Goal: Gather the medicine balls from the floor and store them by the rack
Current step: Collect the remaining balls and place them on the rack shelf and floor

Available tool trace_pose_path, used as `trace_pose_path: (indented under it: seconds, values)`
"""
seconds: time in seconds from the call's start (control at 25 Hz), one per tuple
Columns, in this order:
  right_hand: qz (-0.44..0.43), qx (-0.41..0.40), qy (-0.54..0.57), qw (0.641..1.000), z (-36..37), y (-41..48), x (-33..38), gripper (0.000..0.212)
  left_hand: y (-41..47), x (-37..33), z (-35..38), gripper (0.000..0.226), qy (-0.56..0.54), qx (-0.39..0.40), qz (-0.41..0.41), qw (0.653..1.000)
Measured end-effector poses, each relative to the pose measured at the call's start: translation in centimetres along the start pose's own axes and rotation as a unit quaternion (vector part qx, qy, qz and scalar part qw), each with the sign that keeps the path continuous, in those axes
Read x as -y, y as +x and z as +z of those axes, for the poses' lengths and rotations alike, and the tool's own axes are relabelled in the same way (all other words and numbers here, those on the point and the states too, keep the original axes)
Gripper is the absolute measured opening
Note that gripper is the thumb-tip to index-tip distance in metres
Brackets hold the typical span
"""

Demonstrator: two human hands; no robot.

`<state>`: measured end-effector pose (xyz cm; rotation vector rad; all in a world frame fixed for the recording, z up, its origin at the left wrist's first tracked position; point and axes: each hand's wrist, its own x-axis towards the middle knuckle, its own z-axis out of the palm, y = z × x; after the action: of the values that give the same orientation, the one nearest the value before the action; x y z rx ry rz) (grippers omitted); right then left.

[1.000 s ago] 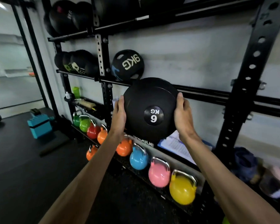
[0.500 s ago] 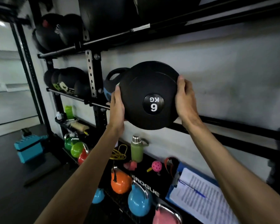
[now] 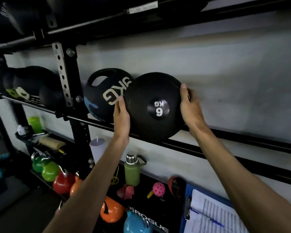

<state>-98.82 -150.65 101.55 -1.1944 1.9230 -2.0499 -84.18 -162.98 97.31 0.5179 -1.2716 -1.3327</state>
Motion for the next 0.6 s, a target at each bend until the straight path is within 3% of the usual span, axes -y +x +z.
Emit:
trace_pose_path:
  seconds: [0.2, 0.32, 0.6]
  values:
    - [0.004, 0.015, -0.029, 0.999, 1.2, 1.7, -2.5, 0.054, 4.2, 1.5, 2.0, 0.049, 0.105, -0.03, 0.062, 0.992]
    - [0.007, 0.015, -0.073, 0.997, 2.0, 1.9, -5.1, 0.065, 2.7, 4.4, 3.1, 0.049, 0.208, -0.024, 0.156, 0.965]
    - [-0.004, -0.019, -0.072, 0.997, 2.7, 2.2, -6.5, 0.074, 3.8, 5.4, 2.5, 0.045, 0.258, -0.006, 0.255, 0.932]
